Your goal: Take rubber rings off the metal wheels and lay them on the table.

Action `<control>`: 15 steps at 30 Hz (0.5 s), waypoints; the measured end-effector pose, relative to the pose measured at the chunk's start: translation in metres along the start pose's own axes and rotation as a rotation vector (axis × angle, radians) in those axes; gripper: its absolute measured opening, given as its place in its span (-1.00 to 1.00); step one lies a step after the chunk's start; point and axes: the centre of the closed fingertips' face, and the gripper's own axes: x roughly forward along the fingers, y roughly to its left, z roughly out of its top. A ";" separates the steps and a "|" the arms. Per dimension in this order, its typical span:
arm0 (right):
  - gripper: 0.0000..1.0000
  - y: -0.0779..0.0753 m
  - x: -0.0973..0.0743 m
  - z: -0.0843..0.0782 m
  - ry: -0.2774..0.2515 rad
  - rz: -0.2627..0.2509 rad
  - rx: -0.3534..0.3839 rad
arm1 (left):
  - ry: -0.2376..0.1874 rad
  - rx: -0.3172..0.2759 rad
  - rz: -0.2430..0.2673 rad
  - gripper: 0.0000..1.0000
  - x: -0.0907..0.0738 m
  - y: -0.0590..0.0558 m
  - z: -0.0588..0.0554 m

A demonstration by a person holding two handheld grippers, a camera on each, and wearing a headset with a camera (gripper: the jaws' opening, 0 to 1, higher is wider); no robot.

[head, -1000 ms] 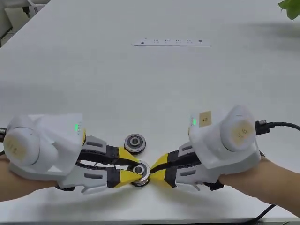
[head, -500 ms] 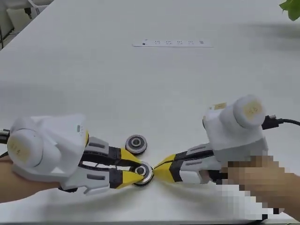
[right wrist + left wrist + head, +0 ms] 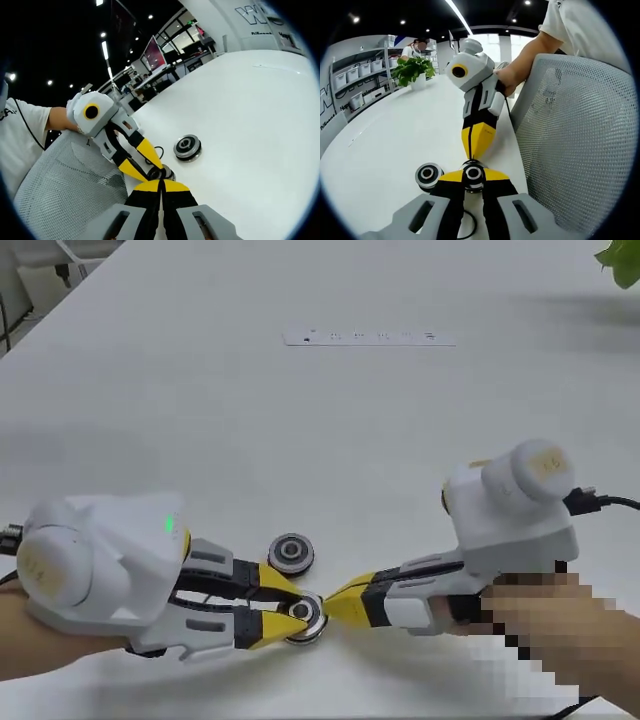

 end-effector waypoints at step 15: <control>-1.00 0.007 0.004 0.003 0.001 0.018 -0.056 | 0.001 0.008 -0.002 -0.86 0.000 -0.001 0.000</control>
